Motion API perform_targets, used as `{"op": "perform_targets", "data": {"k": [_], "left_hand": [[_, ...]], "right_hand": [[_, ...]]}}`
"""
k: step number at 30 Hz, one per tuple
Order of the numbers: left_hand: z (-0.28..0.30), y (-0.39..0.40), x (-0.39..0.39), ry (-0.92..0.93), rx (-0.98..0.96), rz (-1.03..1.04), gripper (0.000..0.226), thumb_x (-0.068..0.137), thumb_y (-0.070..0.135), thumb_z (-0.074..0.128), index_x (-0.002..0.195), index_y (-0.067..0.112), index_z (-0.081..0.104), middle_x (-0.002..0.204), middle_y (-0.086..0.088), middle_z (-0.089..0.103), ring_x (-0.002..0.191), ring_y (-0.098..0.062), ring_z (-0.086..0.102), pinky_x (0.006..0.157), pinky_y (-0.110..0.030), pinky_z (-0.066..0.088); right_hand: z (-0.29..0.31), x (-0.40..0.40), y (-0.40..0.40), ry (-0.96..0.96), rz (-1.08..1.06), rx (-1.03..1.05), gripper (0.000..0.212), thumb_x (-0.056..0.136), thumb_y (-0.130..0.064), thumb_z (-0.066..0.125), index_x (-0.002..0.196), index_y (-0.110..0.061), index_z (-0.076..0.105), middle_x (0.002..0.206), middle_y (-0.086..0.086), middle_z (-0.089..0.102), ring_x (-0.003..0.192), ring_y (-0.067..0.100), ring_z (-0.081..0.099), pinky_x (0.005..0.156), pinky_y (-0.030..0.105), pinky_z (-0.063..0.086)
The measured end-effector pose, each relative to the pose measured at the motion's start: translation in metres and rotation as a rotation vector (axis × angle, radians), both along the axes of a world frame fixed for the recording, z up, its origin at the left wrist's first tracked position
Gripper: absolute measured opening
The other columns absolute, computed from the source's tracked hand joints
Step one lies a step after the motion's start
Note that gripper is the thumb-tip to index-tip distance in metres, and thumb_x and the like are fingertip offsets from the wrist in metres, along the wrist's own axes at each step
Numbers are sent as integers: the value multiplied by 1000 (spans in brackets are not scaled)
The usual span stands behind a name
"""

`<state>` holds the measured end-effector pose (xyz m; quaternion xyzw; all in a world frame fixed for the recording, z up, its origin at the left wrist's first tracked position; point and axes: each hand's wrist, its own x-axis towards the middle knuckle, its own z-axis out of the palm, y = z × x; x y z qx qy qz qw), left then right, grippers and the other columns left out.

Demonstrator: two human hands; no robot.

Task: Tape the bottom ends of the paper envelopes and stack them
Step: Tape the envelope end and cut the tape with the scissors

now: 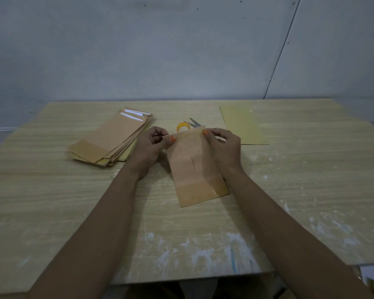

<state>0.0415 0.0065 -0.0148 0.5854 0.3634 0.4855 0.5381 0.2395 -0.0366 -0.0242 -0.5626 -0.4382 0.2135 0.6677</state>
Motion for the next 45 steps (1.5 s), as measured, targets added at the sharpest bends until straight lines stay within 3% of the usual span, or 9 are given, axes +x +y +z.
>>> {"op": "perform_targets", "data": {"k": [3, 8, 12, 17, 22, 29, 33, 38, 45], "left_hand": [[0, 0, 1, -18, -8, -4, 17, 88, 2, 69, 83, 15, 58, 67, 6, 67, 61, -6, 56, 55, -25, 42], [1, -6, 14, -110, -72, 3, 12, 93, 10, 65, 84, 18, 66, 69, 3, 67, 63, -9, 56, 60, -24, 44], [5, -8, 37, -254, -211, 29, 22, 94, 17, 65, 72, 20, 67, 71, 1, 65, 62, -12, 57, 61, -23, 47], [16, -5, 72, -417, -253, 129, 12, 92, 13, 68, 81, 14, 62, 67, 5, 69, 60, -7, 61, 62, -24, 54], [14, -7, 99, -398, -126, 199, 29, 85, 1, 74, 95, 18, 53, 90, -9, 66, 77, -18, 63, 70, -30, 53], [10, 3, 139, -343, -94, 248, 31, 81, 0, 77, 91, 17, 53, 81, -7, 62, 76, -18, 59, 73, -31, 50], [11, 14, 167, -415, -187, 305, 30, 82, 2, 77, 89, 18, 52, 80, -4, 62, 72, -16, 59, 79, -34, 52], [18, 31, 189, -524, -327, 380, 27, 85, 2, 74, 85, 17, 52, 83, -14, 62, 76, -24, 58, 79, -43, 53], [32, 43, 207, -577, -412, 389, 17, 90, 4, 69, 89, 11, 53, 75, -6, 61, 60, -14, 57, 55, -24, 52]], "right_hand": [[3, 0, 0, 60, 3, -35, 12, 87, -15, 73, 91, -3, 76, 93, 10, 72, 85, 12, 64, 72, 15, 49], [4, 5, 0, 244, 66, -121, 15, 87, -22, 71, 76, -12, 73, 79, 6, 68, 77, 18, 60, 73, 40, 50], [17, 11, -6, 324, 62, -105, 21, 92, -19, 67, 71, -15, 70, 67, -2, 61, 66, 13, 53, 64, 31, 43], [21, 27, -10, 172, 45, -58, 16, 96, -18, 63, 84, -10, 71, 71, -2, 61, 66, 9, 51, 61, 28, 40], [28, 46, -16, 166, -103, -23, 17, 96, -16, 62, 84, -7, 70, 71, -1, 59, 61, 2, 50, 55, 17, 40], [30, 78, -26, 196, -127, -42, 19, 94, -23, 66, 111, -14, 66, 79, -4, 64, 67, 1, 58, 57, 13, 45], [23, 89, -31, -92, -195, -132, 42, 85, -33, 75, 113, -23, 45, 96, -3, 60, 78, 14, 57, 61, 21, 45], [15, 88, -31, -624, -272, -280, 64, 70, -62, 73, 105, -16, 45, 103, 0, 43, 90, 26, 54, 71, 38, 46], [6, 87, -27, -756, -283, -511, 90, 60, -84, 64, 116, -19, 39, 119, 5, 38, 110, 31, 44, 87, 48, 40]]}}
